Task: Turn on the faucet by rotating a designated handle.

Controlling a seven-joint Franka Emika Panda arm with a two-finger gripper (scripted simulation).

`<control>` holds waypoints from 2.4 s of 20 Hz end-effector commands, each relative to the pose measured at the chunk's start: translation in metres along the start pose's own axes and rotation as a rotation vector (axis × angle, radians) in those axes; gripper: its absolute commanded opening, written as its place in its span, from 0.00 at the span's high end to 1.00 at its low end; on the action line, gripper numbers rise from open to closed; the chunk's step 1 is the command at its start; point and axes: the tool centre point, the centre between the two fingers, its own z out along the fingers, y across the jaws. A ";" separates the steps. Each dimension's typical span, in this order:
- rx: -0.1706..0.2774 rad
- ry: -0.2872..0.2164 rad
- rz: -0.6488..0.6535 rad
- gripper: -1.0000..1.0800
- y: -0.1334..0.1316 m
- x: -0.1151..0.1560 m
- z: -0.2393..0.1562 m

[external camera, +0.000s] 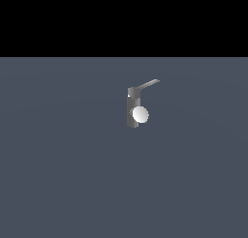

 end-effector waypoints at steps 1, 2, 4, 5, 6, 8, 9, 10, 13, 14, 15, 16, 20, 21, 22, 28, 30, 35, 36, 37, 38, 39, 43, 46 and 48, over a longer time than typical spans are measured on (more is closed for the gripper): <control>0.000 0.000 0.000 1.00 0.000 0.000 0.000; 0.000 0.000 0.001 1.00 0.000 0.000 0.000; 0.000 0.000 0.006 1.00 -0.001 0.001 0.001; 0.000 0.000 0.010 1.00 -0.001 0.002 0.002; 0.001 0.000 0.015 1.00 -0.002 0.004 0.003; 0.001 0.000 0.030 1.00 -0.003 0.008 0.005; 0.001 0.000 0.039 1.00 -0.004 0.010 0.007; 0.002 0.000 0.050 1.00 -0.005 0.013 0.009; 0.003 0.001 0.089 1.00 -0.008 0.023 0.015; 0.004 0.001 0.105 1.00 -0.010 0.027 0.018; 0.005 0.001 0.121 1.00 -0.011 0.031 0.021; 0.005 0.001 0.140 1.00 -0.012 0.036 0.024; 0.008 0.002 0.225 1.00 -0.017 0.059 0.039; 0.009 0.002 0.249 1.00 -0.018 0.066 0.043; 0.010 0.002 0.274 1.00 -0.019 0.073 0.047; 0.016 0.004 0.427 1.00 -0.022 0.115 0.074; 0.018 0.004 0.478 1.00 -0.021 0.130 0.082; 0.022 0.006 0.606 1.00 -0.015 0.165 0.104; 0.023 0.006 0.631 1.00 -0.014 0.172 0.108; 0.024 0.006 0.657 1.00 -0.012 0.179 0.113; 0.024 0.006 0.683 1.00 -0.010 0.186 0.117; 0.025 0.007 0.709 1.00 -0.008 0.193 0.121; 0.028 0.008 0.814 1.00 0.003 0.221 0.139; 0.029 0.009 0.895 1.00 0.013 0.241 0.153; 0.030 0.010 0.950 1.00 0.021 0.255 0.162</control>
